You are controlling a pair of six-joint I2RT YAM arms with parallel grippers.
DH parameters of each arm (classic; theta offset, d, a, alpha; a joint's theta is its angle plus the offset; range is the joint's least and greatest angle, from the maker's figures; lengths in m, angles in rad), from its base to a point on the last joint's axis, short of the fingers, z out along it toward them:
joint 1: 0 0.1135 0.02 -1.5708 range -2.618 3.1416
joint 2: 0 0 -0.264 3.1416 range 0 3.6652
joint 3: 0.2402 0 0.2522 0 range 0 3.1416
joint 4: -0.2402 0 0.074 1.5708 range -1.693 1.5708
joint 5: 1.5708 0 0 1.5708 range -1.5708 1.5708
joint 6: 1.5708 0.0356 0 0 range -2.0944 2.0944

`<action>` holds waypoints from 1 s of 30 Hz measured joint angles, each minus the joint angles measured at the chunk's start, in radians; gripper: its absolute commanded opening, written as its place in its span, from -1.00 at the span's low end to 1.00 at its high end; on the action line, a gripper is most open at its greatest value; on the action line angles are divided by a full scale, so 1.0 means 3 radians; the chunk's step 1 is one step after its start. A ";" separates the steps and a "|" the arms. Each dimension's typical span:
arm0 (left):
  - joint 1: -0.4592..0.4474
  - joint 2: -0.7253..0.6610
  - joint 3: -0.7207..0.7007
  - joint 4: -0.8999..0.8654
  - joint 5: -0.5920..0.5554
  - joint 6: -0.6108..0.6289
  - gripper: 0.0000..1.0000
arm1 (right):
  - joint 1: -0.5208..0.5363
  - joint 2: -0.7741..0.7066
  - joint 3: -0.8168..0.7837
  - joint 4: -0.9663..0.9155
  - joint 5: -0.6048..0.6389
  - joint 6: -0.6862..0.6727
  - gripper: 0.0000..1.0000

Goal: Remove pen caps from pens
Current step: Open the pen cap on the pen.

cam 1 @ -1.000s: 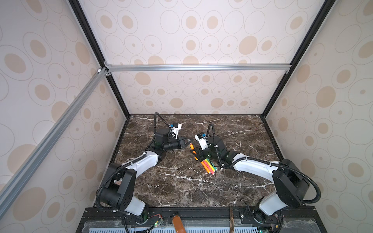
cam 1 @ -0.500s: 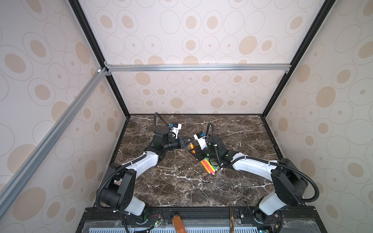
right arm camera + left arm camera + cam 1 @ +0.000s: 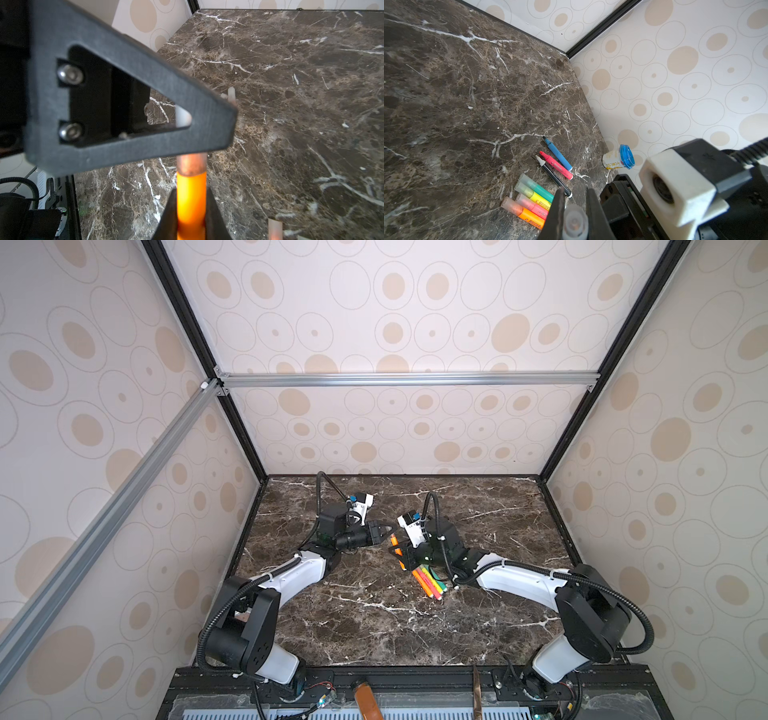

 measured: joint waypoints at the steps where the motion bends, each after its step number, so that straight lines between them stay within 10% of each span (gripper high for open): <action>1: 0.0000 0.0000 0.0025 -0.0057 -0.0017 0.0033 -1.00 | 0.0001 0.0000 0.0010 -0.0034 0.0011 -0.0001 -1.00; 21: 0.0089 0.0590 0.1136 -0.1115 0.0711 0.0362 -1.00 | -0.0011 -0.0450 -0.0528 0.0493 0.0429 0.0116 -1.00; 30: 0.0946 0.0904 0.2284 -0.1067 -0.0094 0.0554 -1.00 | 0.0174 -0.0563 -0.0961 -0.0421 0.0331 0.0092 -1.00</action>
